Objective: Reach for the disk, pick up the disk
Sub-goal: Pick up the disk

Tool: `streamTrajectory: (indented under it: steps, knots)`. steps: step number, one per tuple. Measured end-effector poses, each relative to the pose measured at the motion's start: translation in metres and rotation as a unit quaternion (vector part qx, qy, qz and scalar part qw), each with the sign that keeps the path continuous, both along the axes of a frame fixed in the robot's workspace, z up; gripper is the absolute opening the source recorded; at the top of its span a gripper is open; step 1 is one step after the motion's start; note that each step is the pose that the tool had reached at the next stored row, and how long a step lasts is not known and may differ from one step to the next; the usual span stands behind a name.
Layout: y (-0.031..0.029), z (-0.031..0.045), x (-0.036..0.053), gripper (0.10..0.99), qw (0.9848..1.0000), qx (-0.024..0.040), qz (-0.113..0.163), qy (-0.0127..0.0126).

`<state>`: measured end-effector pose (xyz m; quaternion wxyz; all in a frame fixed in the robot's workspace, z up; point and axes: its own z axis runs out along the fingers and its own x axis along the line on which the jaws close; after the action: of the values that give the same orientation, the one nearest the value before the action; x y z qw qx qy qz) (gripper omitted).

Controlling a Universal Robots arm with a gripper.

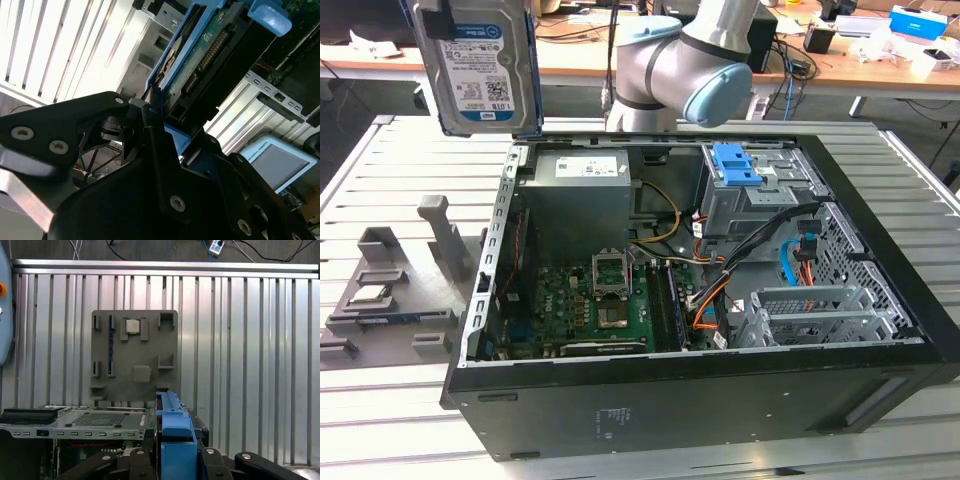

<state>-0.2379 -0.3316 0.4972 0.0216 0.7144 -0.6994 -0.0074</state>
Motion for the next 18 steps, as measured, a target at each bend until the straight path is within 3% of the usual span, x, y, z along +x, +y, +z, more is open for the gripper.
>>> streamTrajectory:
  steps: [1,2,8,12,18]
  knots:
    - [0.0,0.0,0.012,0.365,1.0,-0.0001,0.0,0.0001]
    - [0.0,0.0,0.0301,0.365,1.0,-0.0001,0.0,0.0003]
    - [0.0001,0.0,0.052,0.365,1.0,-0.0002,0.0,0.0007]
    - [0.0001,0.0,0.0761,0.365,1.0,-0.0002,0.0,0.0014]
    - [0.0001,0.0,0.1019,0.365,1.0,-0.0001,0.0,0.002]
